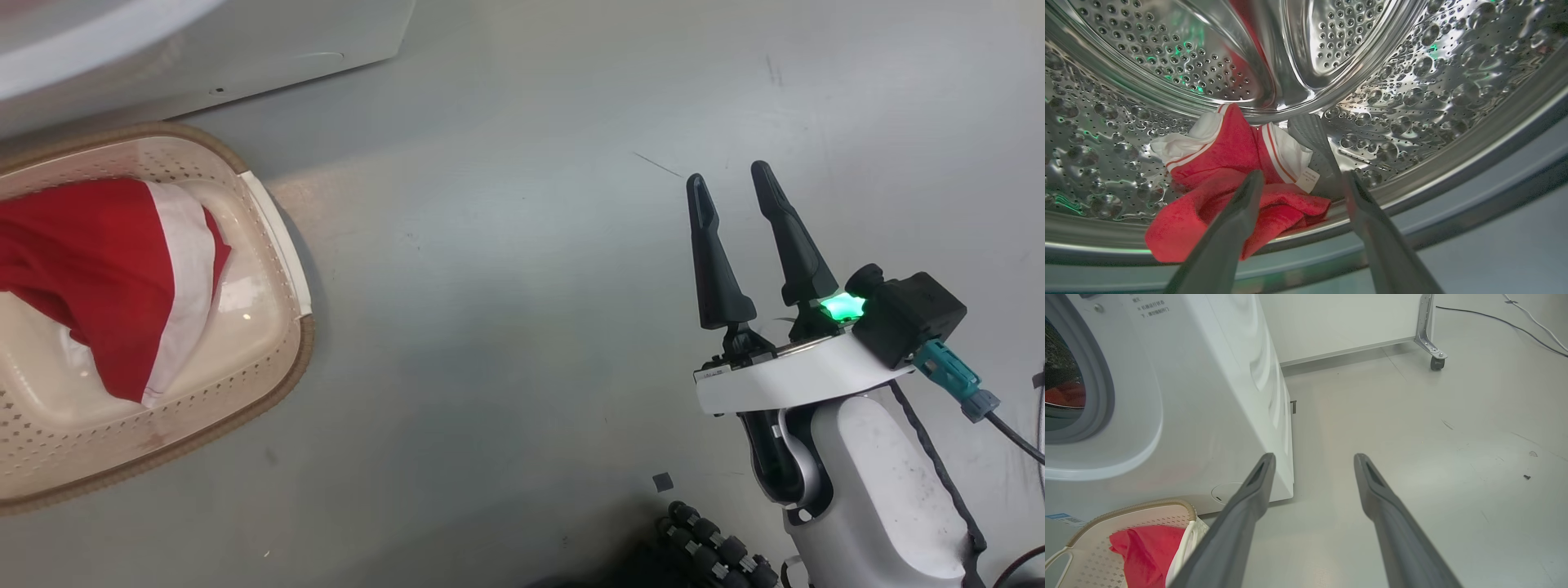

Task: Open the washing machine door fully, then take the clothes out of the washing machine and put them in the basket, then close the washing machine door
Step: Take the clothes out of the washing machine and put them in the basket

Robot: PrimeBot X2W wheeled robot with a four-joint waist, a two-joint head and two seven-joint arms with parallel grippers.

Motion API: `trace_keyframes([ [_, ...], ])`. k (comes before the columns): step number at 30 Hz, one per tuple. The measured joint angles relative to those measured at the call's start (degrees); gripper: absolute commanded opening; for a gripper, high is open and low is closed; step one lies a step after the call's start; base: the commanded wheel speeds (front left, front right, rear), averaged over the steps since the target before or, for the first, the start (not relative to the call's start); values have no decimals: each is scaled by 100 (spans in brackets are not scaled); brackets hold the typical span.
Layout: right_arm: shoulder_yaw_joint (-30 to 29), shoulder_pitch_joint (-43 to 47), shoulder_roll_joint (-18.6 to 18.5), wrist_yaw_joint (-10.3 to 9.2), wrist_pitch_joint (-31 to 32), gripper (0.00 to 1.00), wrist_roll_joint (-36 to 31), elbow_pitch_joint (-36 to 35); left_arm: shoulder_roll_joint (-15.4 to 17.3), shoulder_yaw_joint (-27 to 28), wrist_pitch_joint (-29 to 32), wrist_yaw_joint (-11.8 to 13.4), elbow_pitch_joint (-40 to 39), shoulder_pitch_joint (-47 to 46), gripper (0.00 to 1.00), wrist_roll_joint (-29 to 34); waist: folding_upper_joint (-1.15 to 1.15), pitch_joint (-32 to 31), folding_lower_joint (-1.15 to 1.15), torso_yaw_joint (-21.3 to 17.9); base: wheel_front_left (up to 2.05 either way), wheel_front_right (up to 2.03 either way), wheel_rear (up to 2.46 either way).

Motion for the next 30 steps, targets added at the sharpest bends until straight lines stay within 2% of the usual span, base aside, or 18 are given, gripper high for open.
trace_keyframes([
  [6,60,-63,1,-38,0,100,5,2,213,15,148,0,157,-289,100,111,0,111,0,-73,0,0,0],
  [17,146,-178,1,-38,0,100,56,24,359,59,539,4,634,-558,100,148,0,233,0,-96,0,0,0],
  [20,164,-194,1,-37,0,100,57,36,350,55,693,14,772,-627,92,148,0,269,0,-81,0,0,0],
  [21,172,-207,1,-37,0,100,57,38,356,49,764,18,818,-627,86,152,0,274,0,-79,0,0,0],
  [22,177,-219,1,-37,0,100,57,40,356,49,813,56,837,-633,75,155,0,277,-1,-78,0,0,0],
  [23,178,-230,1,-36,0,100,57,41,356,46,880,89,857,-648,54,160,0,280,-1,-76,0,0,0],
  [24,179,-239,1,-36,0,100,57,42,355,32,945,115,876,-658,44,164,0,282,-1,-75,0,0,0],
  [25,180,-250,1,-36,0,100,57,46,355,20,957,116,886,-672,28,168,0,285,0,-73,0,0,0],
  [26,180,-266,1,-36,0,100,58,48,350,11,1003,116,909,-699,23,168,0,287,-1,-71,0,0,0],
  [27,181,-284,1,-36,0,100,58,49,345,-13,1047,116,932,-730,5,168,0,289,-1,-70,0,0,0],
  [28,181,-296,1,-36,0,100,58,49,334,-29,1058,116,945,-756,0,168,0,292,-1,-69,0,0,0],
  [30,183,-299,0,-36,0,100,62,49,328,-45,1063,118,955,-774,0,171,0,295,-1,-68,0,0,0],
])
